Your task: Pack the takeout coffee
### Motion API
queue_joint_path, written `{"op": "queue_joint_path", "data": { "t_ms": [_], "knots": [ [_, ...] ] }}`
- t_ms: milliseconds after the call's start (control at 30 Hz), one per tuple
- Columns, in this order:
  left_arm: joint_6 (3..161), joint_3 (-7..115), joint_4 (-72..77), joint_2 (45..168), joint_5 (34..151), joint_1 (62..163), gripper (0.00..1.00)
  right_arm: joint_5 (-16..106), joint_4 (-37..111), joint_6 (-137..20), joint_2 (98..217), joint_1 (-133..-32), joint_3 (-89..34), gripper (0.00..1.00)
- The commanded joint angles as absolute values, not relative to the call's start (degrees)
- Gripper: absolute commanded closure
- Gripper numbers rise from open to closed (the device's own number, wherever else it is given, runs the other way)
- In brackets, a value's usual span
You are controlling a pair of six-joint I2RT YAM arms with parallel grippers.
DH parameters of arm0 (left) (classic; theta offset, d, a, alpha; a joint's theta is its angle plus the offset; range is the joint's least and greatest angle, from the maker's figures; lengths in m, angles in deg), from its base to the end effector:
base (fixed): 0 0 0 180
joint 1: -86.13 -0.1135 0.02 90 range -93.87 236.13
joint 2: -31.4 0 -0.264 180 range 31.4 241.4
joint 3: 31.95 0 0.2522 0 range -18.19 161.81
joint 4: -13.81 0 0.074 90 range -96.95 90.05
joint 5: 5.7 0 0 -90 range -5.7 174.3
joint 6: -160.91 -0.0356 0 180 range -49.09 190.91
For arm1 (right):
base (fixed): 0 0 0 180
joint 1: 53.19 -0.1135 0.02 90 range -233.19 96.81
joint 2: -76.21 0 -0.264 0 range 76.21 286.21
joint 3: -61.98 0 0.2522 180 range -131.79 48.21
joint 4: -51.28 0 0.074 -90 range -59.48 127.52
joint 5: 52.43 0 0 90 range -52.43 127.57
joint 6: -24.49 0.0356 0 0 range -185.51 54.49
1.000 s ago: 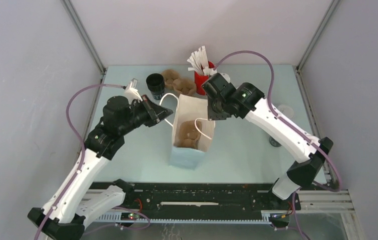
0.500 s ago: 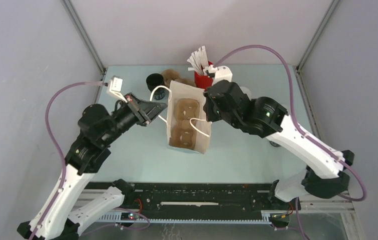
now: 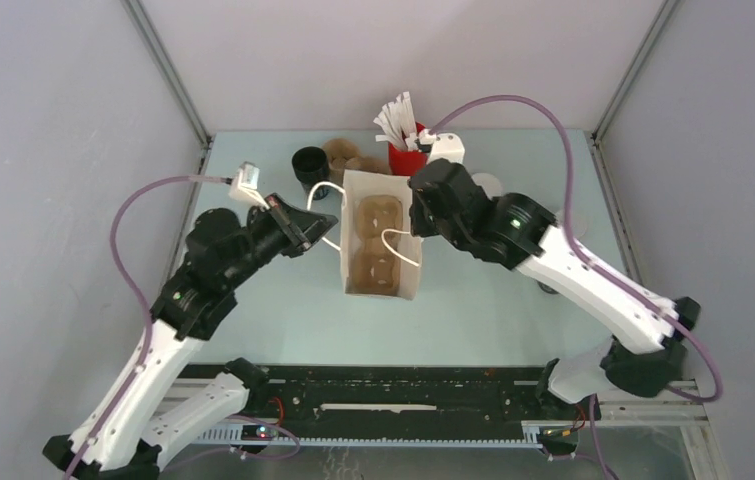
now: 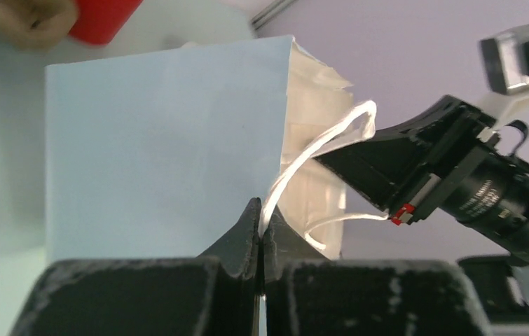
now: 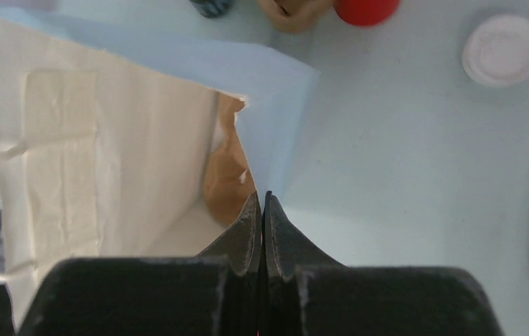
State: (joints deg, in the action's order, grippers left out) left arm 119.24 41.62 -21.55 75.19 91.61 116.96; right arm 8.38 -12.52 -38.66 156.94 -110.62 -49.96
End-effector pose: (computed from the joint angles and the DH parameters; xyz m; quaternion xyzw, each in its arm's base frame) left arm 0.1326 -0.0844 0.4108 -0.0701 0.7371 -0.4636 0.4867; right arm 0.1663 0.2281 0.4481 -0.1071 0.8507 0.1480 0.4929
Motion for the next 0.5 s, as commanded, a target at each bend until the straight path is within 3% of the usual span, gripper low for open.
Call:
{"op": "queue_joint_path", "data": {
  "t_ms": [0, 300, 367, 467],
  "knots": [
    [123.52, 36.75, -27.79, 82.41, 95.52, 112.07, 1.00, 14.88, -25.37, -32.30, 168.59, -103.02, -51.61, 1.00],
    [121.17, 52.95, -22.84, 79.89, 96.57, 115.30, 1.00, 10.15, -47.45, -37.55, 177.56, -111.84, -92.60, 1.00],
    [123.55, 50.98, -23.77, 77.60, 93.36, 115.31, 1.00, 12.89, -48.11, -35.06, 176.40, -110.90, -91.68, 1.00],
    [126.37, 45.42, -28.46, 76.59, 89.50, 114.77, 1.00, 18.72, -41.79, -32.47, 172.01, -107.22, -78.74, 1.00]
  ]
}}
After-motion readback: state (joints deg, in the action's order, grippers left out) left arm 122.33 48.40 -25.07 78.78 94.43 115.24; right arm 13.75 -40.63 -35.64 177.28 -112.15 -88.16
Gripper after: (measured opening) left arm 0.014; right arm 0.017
